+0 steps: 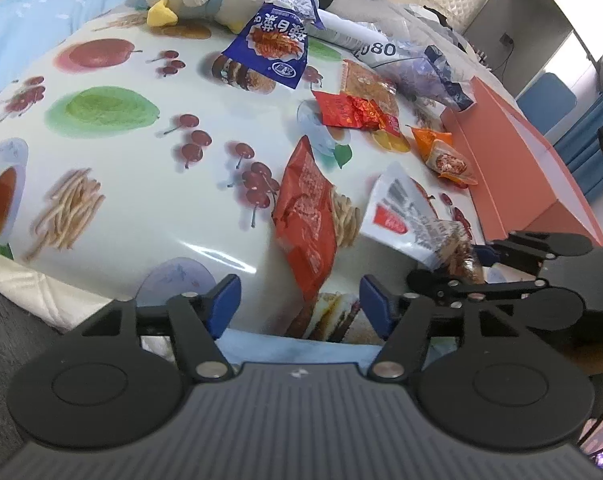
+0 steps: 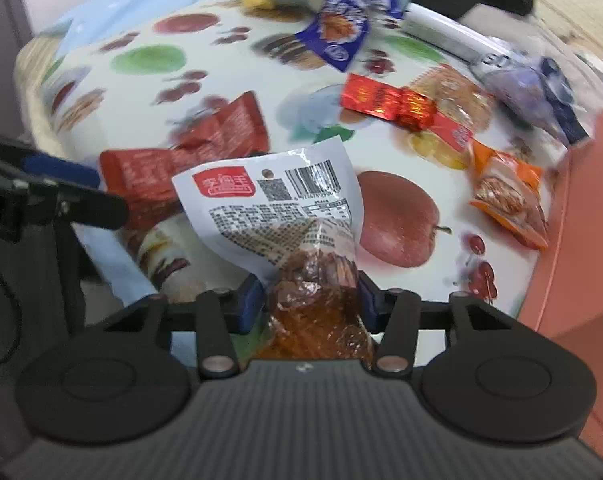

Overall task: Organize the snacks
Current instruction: 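Lift the white-labelled packet with the right tool while the left tool lowers toward the red packet, then close the left tool on the red snack packet while the right tool holds its packet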

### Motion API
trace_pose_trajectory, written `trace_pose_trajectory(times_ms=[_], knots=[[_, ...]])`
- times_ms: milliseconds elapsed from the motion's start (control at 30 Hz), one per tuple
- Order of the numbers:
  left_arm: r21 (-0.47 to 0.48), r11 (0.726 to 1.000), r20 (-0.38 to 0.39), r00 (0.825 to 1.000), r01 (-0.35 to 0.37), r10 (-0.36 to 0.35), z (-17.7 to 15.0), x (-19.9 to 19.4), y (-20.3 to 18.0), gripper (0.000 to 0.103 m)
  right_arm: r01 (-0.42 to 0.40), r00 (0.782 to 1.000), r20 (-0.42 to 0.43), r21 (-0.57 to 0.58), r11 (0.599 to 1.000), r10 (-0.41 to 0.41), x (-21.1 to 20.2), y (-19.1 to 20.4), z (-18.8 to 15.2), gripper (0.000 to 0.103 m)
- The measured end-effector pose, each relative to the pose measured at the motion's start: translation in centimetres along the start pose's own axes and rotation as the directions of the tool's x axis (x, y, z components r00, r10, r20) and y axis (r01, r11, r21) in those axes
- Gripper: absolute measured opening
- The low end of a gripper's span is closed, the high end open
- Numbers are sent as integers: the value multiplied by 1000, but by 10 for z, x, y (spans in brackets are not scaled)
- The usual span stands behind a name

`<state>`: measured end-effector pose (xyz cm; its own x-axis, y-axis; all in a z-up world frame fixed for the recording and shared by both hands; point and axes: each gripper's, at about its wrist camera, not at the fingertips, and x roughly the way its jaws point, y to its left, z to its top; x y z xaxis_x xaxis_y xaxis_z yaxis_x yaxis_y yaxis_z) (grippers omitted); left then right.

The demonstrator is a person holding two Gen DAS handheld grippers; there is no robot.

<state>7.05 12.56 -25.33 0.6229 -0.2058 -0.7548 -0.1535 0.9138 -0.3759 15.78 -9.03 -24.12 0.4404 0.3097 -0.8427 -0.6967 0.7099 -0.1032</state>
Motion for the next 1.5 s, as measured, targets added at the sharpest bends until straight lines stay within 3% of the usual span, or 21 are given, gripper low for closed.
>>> trace_pose_trajectory(times_ms=[433,867,1000,1200,1300,1400,1500], knots=[[58,998,10,999,-38,38,16,14,-10,75,55,994,71,309,949,-81,-13,-14,-18,47],[226,971,-31,996,-77,86,33,55,-39,73,49,994,73,379,924,-82,-13,-28,-25,47],[256,961,-30,993,-102,114,37,69,-42,65,45,994,71,379,924,-78,-9,-28,-25,47],[363,912,6,979,-190,201,37,86,-59,52,49,995,65,379,924,-80,-4,-27,-26,47],[355,917,1,980,-184,197,40,87,-62,48,50,994,70,390,919,-84,-5,-28,-26,47],[270,948,2,984,-170,176,44,78,-61,44,48,993,82,416,908,-90,-10,-30,-26,45],[233,958,25,986,-167,166,44,66,-66,44,53,990,94,442,895,-105,-17,-32,-26,44]])
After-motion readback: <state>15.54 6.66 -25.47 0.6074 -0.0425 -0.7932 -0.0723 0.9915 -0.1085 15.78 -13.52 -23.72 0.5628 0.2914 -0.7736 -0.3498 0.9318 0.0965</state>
